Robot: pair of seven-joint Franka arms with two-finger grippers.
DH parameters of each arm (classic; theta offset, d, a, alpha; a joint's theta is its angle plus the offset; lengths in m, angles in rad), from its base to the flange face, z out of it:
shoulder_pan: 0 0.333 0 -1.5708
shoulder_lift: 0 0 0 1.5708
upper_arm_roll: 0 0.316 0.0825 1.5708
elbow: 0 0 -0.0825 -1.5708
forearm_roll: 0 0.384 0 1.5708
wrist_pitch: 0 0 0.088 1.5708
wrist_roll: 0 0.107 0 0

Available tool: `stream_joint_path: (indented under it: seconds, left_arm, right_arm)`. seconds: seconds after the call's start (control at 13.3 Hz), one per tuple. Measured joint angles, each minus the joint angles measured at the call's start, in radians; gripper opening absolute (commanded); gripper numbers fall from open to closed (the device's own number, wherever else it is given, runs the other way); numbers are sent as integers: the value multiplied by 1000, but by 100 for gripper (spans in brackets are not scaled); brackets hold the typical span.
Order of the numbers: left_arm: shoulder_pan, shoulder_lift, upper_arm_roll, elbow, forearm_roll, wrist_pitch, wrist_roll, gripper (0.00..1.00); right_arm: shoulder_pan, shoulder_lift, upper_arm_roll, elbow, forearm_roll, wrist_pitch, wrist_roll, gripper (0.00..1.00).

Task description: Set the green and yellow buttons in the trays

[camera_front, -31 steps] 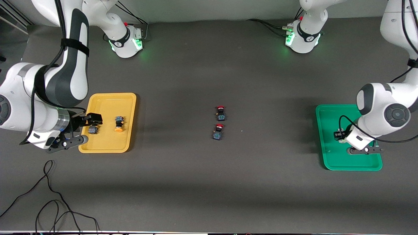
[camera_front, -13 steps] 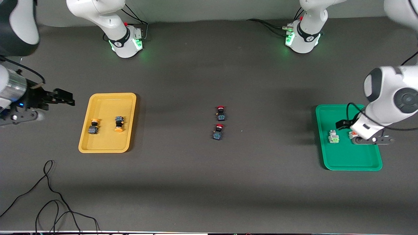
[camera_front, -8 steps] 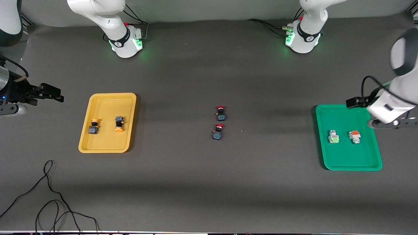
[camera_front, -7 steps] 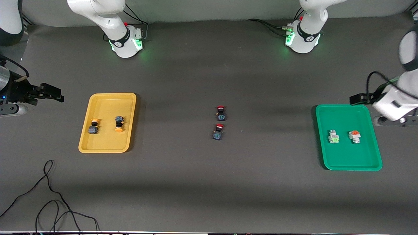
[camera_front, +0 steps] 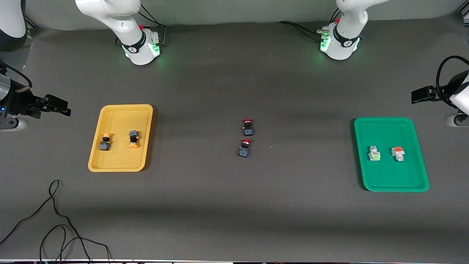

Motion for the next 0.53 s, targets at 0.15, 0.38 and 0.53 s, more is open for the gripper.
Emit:
stream_joint_path:
  seconds: [0.15, 0.38, 0.53]
  left_arm:
    - [-20, 14, -2, 0, 0, -15, -5, 100]
    - [-35, 17, -3, 1, 0, -33, -8, 100]
    - [-58, 17, 7, 5, 0, -33, -9, 100]
  right_arm:
    - [-27, 0, 22, 0, 0, 2, 0, 100]
    - [-29, 0, 33, 0, 0, 2, 0, 100]
    - [-29, 0, 34, 0, 0, 4, 0, 100]
